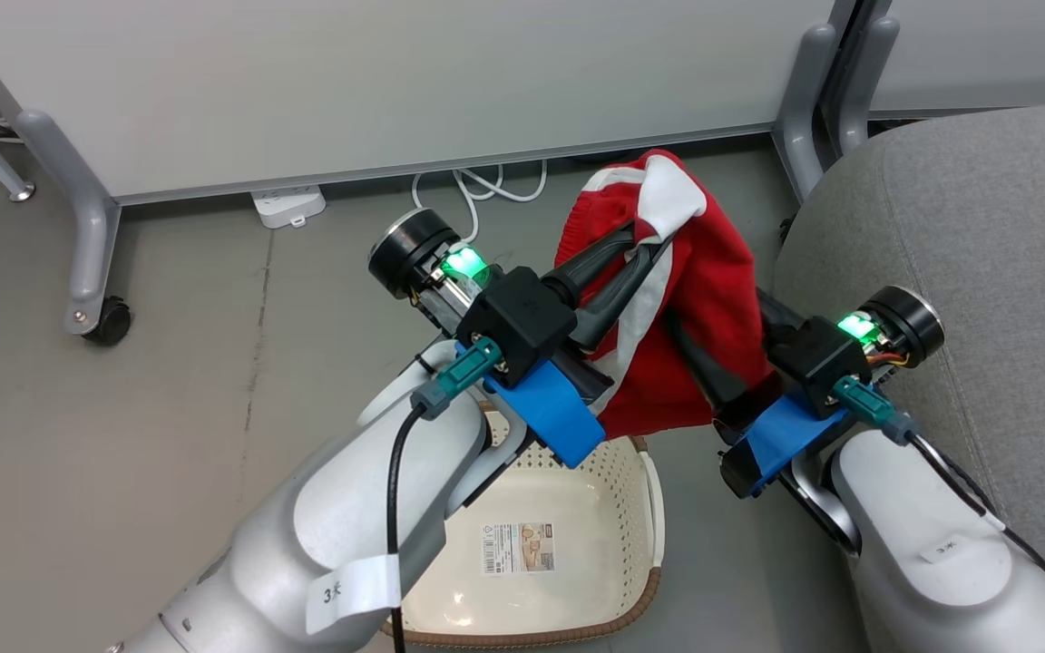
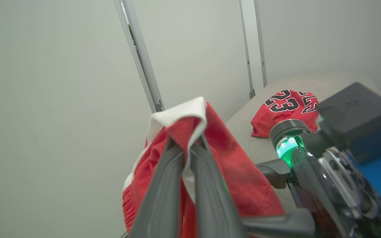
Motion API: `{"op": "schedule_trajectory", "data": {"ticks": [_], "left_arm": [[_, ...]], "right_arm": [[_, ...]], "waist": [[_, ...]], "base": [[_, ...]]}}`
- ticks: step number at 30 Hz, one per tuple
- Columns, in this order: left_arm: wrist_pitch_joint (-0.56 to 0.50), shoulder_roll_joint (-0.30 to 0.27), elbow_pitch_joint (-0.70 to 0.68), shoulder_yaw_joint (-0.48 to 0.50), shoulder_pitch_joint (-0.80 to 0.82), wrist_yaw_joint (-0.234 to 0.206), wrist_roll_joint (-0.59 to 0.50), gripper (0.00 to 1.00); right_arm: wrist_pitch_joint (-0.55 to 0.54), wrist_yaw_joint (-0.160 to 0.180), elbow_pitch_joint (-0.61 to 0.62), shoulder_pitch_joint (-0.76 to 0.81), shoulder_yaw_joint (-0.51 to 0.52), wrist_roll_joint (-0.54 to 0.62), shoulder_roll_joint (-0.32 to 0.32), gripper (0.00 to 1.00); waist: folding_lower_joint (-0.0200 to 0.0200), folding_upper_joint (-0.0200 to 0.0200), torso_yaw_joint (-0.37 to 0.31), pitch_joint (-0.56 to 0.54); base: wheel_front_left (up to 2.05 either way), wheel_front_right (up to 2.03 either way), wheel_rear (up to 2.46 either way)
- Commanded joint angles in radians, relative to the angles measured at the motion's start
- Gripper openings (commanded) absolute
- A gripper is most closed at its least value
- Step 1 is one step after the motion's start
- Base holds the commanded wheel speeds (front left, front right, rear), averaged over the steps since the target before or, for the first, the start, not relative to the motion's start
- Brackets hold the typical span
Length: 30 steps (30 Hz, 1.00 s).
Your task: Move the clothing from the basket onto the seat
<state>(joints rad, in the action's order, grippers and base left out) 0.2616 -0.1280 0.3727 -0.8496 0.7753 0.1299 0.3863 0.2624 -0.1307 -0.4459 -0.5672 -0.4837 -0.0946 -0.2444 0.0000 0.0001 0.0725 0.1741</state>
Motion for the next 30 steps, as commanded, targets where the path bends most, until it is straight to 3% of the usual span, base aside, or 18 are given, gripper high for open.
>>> {"op": "schedule_trajectory", "data": {"ticks": [1, 21, 22, 23, 30], "left_arm": [[0.005, -0.005, -0.006, 0.002, 0.001, 0.001, -0.003, 0.0], [0.005, -0.013, 0.008, 0.01, -0.002, 0.001, -0.008, 0.0], [0.005, -0.012, 0.011, 0.017, -0.005, 0.0, -0.01, 0.74], [0.005, -0.01, 0.017, 0.019, -0.008, 0.0, -0.012, 1.0], [0.005, -0.002, 0.041, 0.027, -0.013, 0.0, -0.025, 1.0]], "right_arm": [[0.004, 0.0, -0.006, -0.019, -0.007, -0.008, 0.004, 0.0], [0.004, 0.0, 0.013, -0.009, -0.017, -0.033, 0.009, 0.0], [0.004, 0.0, 0.014, -0.007, -0.016, -0.032, 0.01, 0.0], [0.004, 0.0, 0.015, -0.006, -0.015, -0.032, 0.01, 0.0], [0.004, 0.0, 0.024, -0.001, 0.001, -0.03, 0.013, 0.0]], "waist": [[0.0, -0.0001, 0.0, -0.001], [0.0, -0.0001, -0.01, 0.0], [0.0, -0.0001, -0.01, 0.0], [0.0, -0.0001, -0.011, 0.0], [0.0, -0.0001, -0.014, 0.005]], "base": [[0.0, 0.0, 0.0], [0.0, 0.0, 0.0], [0.0, 0.0, 0.0], [0.0, 0.0, 0.0], [0.0, 0.0, 0.0]]}}
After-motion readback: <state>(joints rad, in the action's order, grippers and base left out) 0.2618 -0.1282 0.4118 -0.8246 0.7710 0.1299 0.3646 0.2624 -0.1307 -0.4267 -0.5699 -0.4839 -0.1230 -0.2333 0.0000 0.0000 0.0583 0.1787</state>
